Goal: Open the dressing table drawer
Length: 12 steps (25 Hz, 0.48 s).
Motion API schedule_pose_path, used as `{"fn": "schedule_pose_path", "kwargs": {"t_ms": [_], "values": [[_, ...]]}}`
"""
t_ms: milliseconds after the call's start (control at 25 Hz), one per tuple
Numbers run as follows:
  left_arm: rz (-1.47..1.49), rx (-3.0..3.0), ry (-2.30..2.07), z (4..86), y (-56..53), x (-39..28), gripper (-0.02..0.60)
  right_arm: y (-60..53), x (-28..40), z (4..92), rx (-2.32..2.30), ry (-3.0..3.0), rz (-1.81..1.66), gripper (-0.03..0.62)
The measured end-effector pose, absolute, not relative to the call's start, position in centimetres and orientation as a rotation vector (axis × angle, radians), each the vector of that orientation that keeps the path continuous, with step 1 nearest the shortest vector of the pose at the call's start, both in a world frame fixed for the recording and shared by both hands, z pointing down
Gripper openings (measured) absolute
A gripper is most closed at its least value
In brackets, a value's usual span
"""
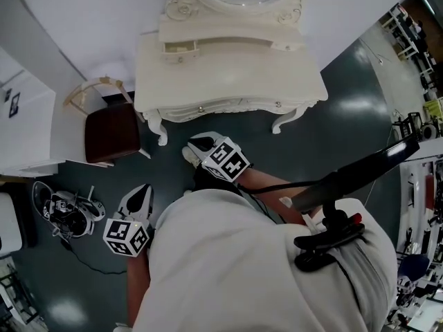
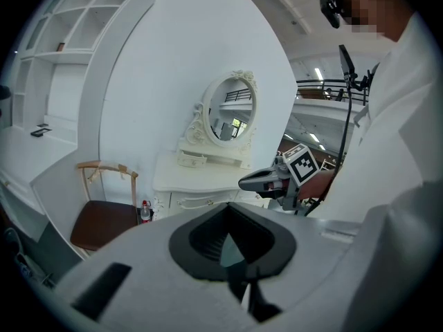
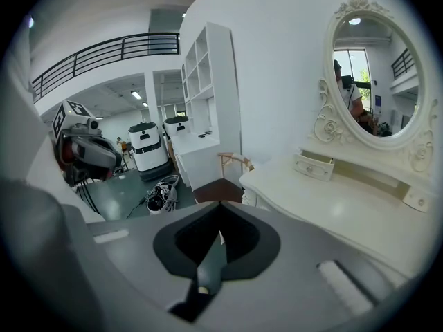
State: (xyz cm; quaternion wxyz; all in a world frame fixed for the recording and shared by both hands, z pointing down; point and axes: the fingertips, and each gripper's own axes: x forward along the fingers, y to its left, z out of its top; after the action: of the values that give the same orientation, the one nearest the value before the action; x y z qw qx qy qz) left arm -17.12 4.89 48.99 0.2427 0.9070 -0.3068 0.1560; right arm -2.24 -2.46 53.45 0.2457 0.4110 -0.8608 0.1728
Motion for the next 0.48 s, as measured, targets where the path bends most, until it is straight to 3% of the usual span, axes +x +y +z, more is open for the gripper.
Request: {"fn": "schedule_pose_path", "kwargs": {"t_ms": [480], "values": [[0.446, 2.499, -0.787, 49.1, 6.3, -15.8, 0.002, -0.4, -0.6, 53.5, 1.154, -2.333, 0.488, 0.000]]}}
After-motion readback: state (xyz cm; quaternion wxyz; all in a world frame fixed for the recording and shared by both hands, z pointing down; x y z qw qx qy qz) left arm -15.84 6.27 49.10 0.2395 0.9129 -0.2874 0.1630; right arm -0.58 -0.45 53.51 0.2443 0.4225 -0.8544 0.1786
